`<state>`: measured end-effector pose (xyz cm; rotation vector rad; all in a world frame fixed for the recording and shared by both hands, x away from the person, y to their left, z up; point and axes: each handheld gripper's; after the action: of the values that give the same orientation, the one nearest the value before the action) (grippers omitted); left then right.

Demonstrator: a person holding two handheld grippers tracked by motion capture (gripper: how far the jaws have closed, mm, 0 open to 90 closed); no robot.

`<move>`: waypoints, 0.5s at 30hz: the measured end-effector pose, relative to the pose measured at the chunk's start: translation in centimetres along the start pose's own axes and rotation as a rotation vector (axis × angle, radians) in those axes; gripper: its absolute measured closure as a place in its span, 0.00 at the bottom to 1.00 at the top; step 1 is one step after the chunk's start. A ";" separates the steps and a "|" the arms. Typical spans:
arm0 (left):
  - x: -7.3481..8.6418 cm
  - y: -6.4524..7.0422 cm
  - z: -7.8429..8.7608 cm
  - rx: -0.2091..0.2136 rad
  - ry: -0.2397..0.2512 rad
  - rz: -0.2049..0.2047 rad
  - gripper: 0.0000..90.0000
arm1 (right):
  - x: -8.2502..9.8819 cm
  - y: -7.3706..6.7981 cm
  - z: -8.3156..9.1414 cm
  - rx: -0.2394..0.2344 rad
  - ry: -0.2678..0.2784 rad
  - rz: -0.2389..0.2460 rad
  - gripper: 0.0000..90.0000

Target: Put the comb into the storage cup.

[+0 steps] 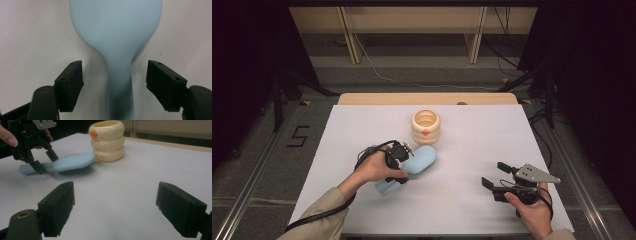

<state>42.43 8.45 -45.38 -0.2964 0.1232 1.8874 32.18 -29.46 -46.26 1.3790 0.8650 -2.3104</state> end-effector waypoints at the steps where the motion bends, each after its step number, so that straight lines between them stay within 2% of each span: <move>1: 0.0 0.0 -0.1 -0.001 0.000 0.001 0.34 | 0.0 0.0 0.0 0.001 -0.001 0.000 0.18; 7: 0.0 -0.3 -0.2 0.000 0.003 0.011 0.38 | 0.0 0.0 0.0 0.000 -0.001 0.000 0.18; 15: -0.1 -0.4 -0.5 0.007 -0.013 0.002 0.40 | 0.0 0.0 0.0 0.001 -0.003 0.001 0.18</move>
<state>42.92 8.37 -45.86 -0.2790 0.1217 1.8898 32.20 -29.46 -46.29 1.3753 0.8629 -2.3120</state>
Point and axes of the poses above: each handheld gripper's, and its own axes: z roughly backward along the jaws, x roughly out of its underside, y roughly to its right, and after that the axes turned 15 degrees about -z, right-handed
